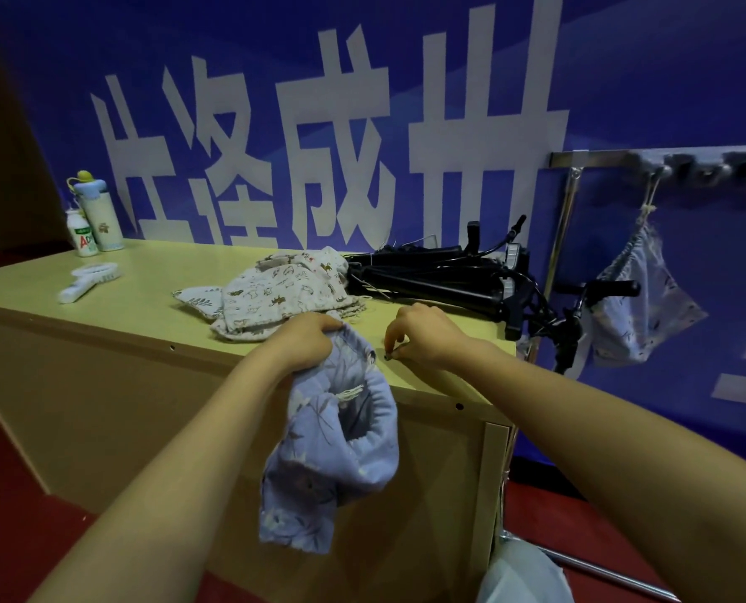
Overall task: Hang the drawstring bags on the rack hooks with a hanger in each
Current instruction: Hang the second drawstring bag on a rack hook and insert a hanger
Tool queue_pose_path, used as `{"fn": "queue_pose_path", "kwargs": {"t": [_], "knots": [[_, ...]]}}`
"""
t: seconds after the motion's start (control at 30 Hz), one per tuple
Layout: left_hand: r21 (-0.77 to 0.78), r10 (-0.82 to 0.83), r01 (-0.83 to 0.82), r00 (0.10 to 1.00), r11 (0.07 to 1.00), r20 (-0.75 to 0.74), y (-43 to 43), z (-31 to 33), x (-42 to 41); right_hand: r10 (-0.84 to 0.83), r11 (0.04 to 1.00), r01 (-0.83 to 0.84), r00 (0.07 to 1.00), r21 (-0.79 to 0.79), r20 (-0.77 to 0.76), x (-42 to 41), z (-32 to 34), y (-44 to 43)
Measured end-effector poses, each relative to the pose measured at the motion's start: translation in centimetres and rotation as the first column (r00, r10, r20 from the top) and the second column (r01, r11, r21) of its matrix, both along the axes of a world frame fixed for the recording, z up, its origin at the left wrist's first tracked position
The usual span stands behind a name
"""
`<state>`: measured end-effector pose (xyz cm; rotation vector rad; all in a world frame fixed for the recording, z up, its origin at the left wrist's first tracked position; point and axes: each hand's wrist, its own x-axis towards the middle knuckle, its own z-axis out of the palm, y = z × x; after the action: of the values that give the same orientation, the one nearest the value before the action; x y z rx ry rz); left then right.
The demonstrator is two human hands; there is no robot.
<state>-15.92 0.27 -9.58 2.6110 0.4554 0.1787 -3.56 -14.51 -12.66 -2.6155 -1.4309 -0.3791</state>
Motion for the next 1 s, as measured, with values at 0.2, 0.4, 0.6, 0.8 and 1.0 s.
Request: {"fn": "queue_pose_path", "kwargs": {"t": [0.2, 0.4, 0.6, 0.8, 1.0], "knots": [[-0.028, 0.027, -0.026, 0.999, 0.999, 0.039, 0.5, -0.7, 1.1, 0.053, 0.997, -0.05, 0.996, -0.06, 0.066, 0.6, -0.2, 0.7], [-0.061, 0.036, -0.034, 0.999, 0.998, 0.034, 1.0, -1.1, 1.5, 0.07, 0.984, -0.034, 0.977, -0.177, 0.2, 0.8, -0.7, 1.5], [-0.092, 0.05, -0.045, 0.998, 0.995, 0.045, 1.1, -0.8, 1.3, 0.018, 0.999, -0.015, 0.995, -0.03, 0.1, 1.2, -1.0, 2.0], [-0.108, 0.055, -0.05, 0.997, 0.993, 0.05, 1.1, -0.8, 1.2, -0.064, 0.99, 0.076, 0.992, 0.116, -0.109, 1.8, -0.9, 2.1], [-0.107, 0.055, -0.051, 0.998, 0.993, 0.036, 0.9, -0.6, 1.1, -0.013, 0.936, 0.156, 0.911, 0.314, -0.412, 1.6, -0.7, 2.3]]}}
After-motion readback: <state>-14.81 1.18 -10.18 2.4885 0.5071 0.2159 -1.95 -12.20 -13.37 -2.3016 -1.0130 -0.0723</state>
